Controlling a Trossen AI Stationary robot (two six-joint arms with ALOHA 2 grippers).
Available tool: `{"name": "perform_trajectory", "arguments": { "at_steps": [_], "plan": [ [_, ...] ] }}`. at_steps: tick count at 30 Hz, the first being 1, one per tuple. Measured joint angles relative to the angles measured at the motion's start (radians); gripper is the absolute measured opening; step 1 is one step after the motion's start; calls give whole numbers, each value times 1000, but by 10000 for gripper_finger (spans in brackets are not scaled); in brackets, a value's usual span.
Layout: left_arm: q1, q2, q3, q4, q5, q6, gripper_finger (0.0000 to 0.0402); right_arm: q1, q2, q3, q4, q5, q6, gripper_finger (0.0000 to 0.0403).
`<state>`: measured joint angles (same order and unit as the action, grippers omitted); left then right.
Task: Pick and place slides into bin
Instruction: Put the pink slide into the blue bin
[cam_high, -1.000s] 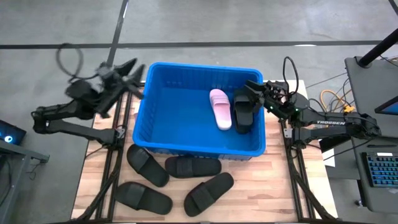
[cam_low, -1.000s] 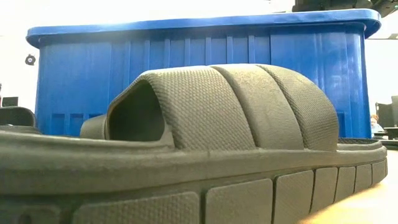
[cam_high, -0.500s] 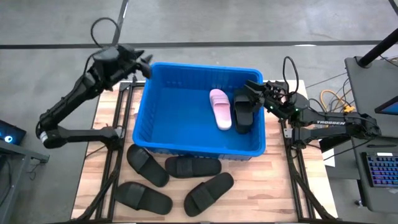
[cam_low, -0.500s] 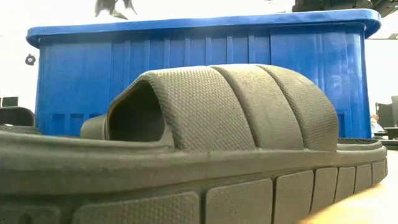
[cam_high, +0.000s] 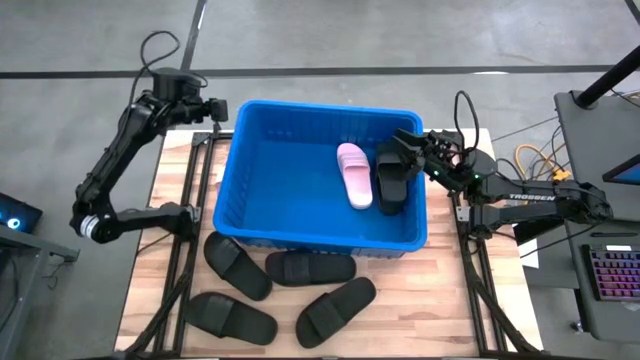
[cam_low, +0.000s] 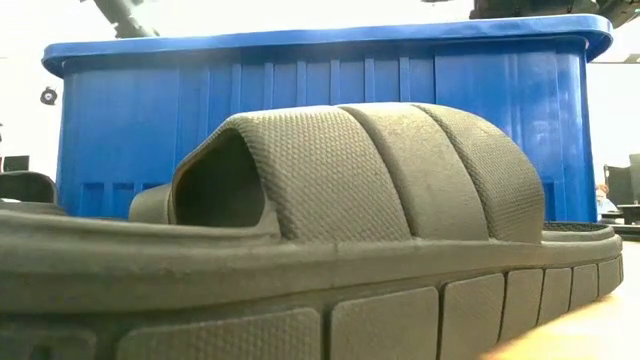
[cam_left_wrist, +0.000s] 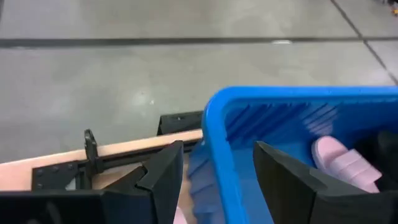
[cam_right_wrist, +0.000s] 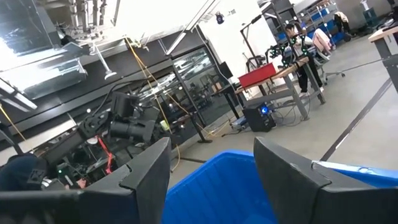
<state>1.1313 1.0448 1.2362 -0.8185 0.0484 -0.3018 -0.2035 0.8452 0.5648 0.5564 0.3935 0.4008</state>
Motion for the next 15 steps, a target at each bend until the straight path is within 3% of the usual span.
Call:
{"name": "perform_trajectory", "arguments": {
  "at_steps": [4,15],
  "plan": [
    [0,30,0,-24,12,53,180,0,0,0,-1,0,0,219],
    [0,64,1,-268,46,470,180,0,0,0,-6,0,0,219]
  ]
}}
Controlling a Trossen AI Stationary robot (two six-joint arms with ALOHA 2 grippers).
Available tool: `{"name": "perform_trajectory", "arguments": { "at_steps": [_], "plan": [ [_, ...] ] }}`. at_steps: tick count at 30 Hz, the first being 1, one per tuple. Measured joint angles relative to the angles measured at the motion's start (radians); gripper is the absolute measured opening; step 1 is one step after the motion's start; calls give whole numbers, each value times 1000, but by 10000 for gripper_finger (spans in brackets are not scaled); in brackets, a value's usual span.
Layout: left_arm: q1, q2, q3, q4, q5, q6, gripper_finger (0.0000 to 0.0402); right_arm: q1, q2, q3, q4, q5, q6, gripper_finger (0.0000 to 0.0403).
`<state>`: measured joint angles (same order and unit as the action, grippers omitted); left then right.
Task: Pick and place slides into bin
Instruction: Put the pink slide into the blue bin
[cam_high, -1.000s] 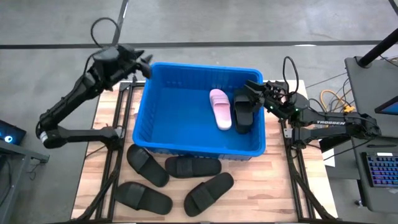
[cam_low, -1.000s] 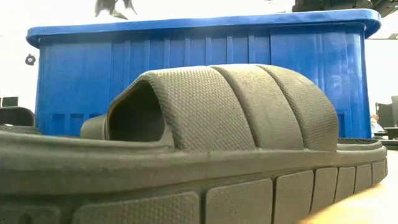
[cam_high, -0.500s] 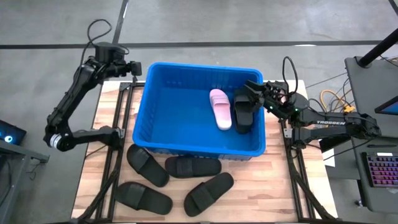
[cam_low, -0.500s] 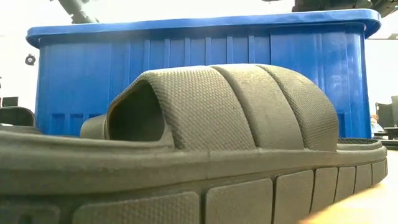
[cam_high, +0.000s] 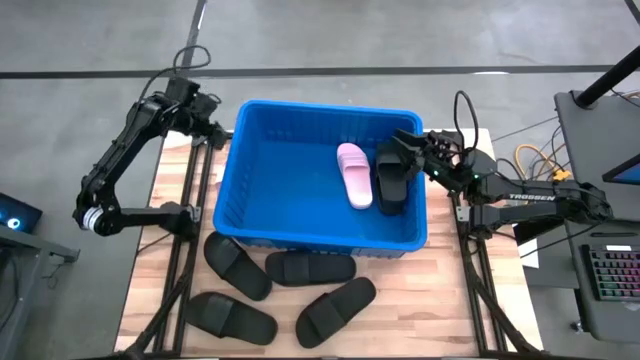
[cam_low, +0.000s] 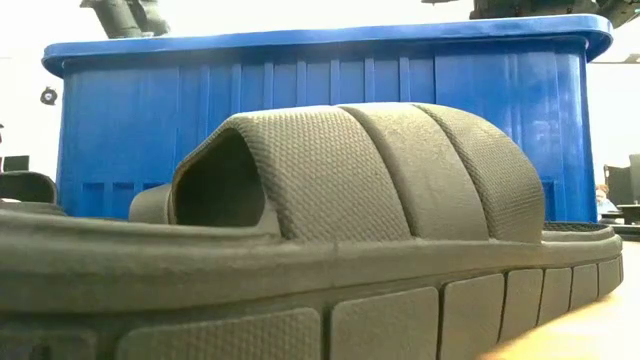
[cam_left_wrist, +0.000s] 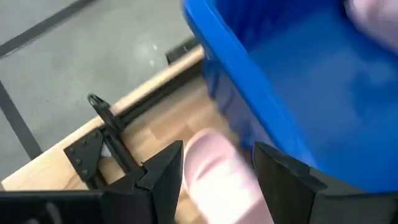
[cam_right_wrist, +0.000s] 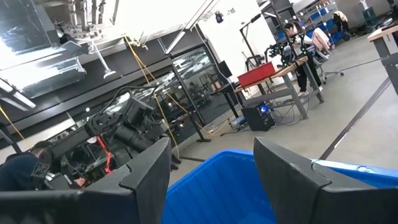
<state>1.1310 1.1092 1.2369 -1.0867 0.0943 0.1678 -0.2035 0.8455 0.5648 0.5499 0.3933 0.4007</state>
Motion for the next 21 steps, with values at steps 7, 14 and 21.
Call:
{"name": "perform_trajectory", "arguments": {
  "at_steps": [7,14,21],
  "plan": [
    [0,-87,-3,-143,76,194,180,0,0,0,-2,0,-1,219],
    [-1,-180,-31,-183,77,420,180,0,0,0,-40,1,-5,219],
    [-2,-203,-184,-181,39,526,180,0,2,0,-81,1,-7,219]
  ]
}}
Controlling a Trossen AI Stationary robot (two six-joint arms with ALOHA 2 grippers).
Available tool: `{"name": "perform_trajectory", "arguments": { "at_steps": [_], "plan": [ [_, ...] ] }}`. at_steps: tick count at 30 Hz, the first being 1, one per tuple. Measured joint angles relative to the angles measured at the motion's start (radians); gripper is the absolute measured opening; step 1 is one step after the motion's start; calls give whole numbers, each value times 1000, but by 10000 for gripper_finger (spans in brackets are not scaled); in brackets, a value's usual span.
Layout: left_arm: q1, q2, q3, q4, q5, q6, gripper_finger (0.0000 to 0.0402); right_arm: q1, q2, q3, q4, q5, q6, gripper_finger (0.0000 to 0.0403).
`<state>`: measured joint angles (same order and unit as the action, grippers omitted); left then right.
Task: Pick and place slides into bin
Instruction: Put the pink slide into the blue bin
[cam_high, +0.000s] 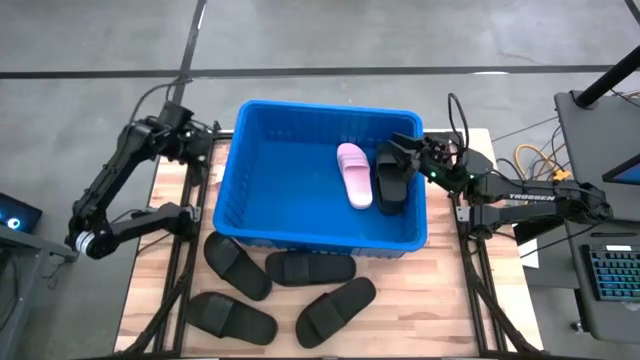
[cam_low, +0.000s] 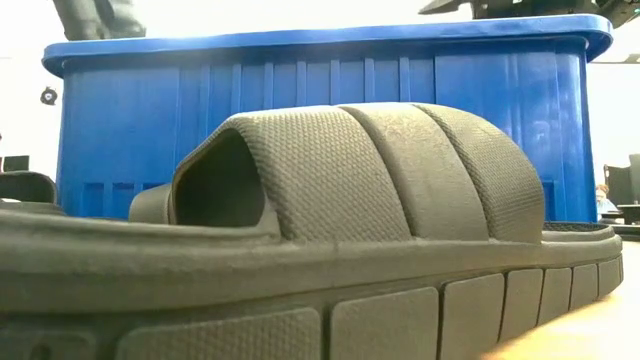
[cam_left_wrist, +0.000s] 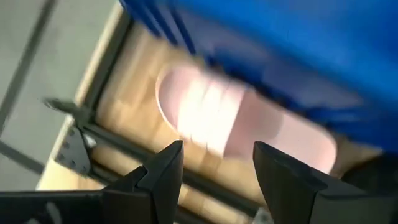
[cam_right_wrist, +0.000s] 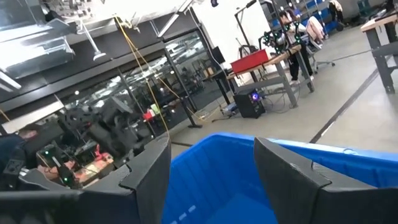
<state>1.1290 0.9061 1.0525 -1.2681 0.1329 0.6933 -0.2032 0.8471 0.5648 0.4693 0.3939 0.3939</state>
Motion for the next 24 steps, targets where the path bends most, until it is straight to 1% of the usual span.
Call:
{"name": "perform_trajectory", "arguments": {
  "at_steps": [3,7,12,14,17,18,22,24],
  "plan": [
    [0,-6,-65,0,-68,28,180,0,0,0,-2,0,0,219],
    [1,-13,-118,3,-68,74,180,0,0,0,-3,0,0,219],
    [-5,-9,-164,34,-55,76,180,0,0,0,-4,0,0,219],
    [-5,-10,-190,71,-34,73,180,0,0,0,-8,0,0,219],
    [-6,-8,-230,99,60,71,180,0,0,0,-13,0,0,219],
    [-6,-8,-246,108,75,71,180,0,0,0,-12,0,0,219],
    [-6,-15,-300,122,75,73,180,0,0,0,-12,1,10,219],
    [-6,-25,-333,159,68,74,180,0,0,0,-11,1,14,219]
  ]
}}
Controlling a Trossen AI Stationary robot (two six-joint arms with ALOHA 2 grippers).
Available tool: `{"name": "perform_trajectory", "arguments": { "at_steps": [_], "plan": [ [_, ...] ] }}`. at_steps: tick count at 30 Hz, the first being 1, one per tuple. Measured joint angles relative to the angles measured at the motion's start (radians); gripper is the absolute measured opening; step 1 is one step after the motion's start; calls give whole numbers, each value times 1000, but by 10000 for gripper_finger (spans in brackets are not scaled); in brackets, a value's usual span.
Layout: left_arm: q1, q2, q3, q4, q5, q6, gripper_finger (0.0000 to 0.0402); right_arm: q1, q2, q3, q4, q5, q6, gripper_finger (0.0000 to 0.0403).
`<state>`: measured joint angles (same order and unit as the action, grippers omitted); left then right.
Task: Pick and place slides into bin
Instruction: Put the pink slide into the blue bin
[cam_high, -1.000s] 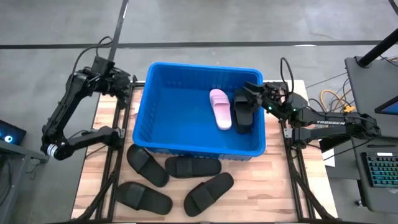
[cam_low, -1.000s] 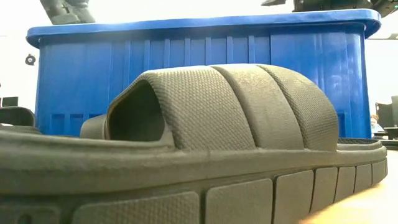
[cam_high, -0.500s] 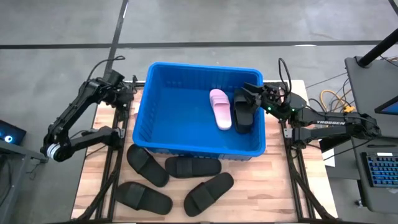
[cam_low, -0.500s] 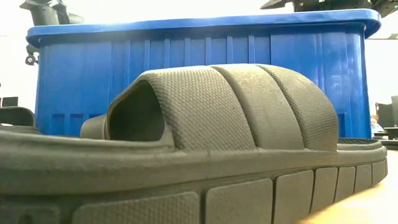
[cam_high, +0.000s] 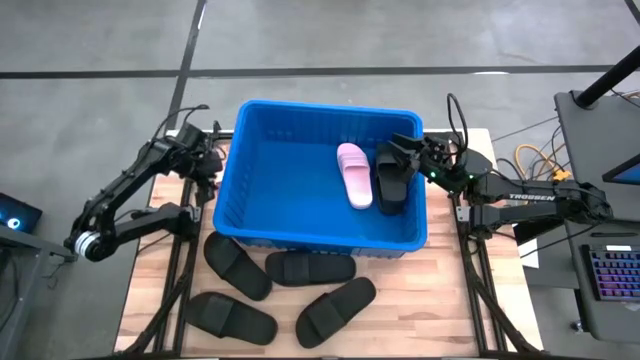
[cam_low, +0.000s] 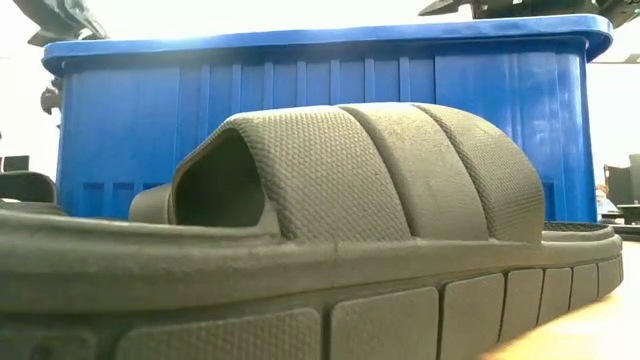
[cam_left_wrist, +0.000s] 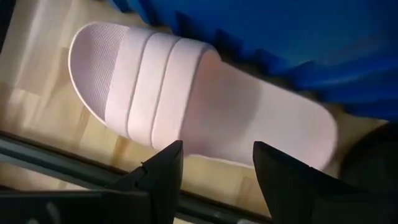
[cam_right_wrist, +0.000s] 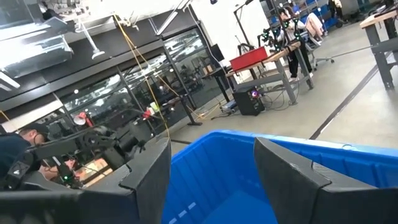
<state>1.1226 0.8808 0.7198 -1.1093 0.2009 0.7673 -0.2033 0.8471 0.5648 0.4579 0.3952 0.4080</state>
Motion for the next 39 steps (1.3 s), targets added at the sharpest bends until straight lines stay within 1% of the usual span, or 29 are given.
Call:
{"name": "perform_trajectory", "arguments": {
  "at_steps": [7,9,14,22,29,31,33,36,39],
  "plan": [
    [0,-20,-112,191,-16,-2,180,0,0,0,2,36,12,219],
    [1,-13,-138,243,-50,-2,180,0,0,0,2,45,12,219],
    [0,27,-185,310,-133,-12,180,0,-1,0,3,52,12,219],
    [-8,91,-232,427,-97,-155,180,0,-2,0,4,52,11,219],
    [-21,141,-229,435,-107,-193,177,0,-2,0,4,52,11,219],
    [-25,142,-229,437,-113,-207,167,0,-2,0,4,52,11,219],
    [-27,143,-229,438,-115,-212,146,0,-2,0,4,52,11,219],
    [-28,143,-229,437,-116,-212,102,0,-2,0,4,52,11,219],
    [-28,144,-229,440,-132,-212,47,0,-2,0,4,52,11,219]
  ]
}}
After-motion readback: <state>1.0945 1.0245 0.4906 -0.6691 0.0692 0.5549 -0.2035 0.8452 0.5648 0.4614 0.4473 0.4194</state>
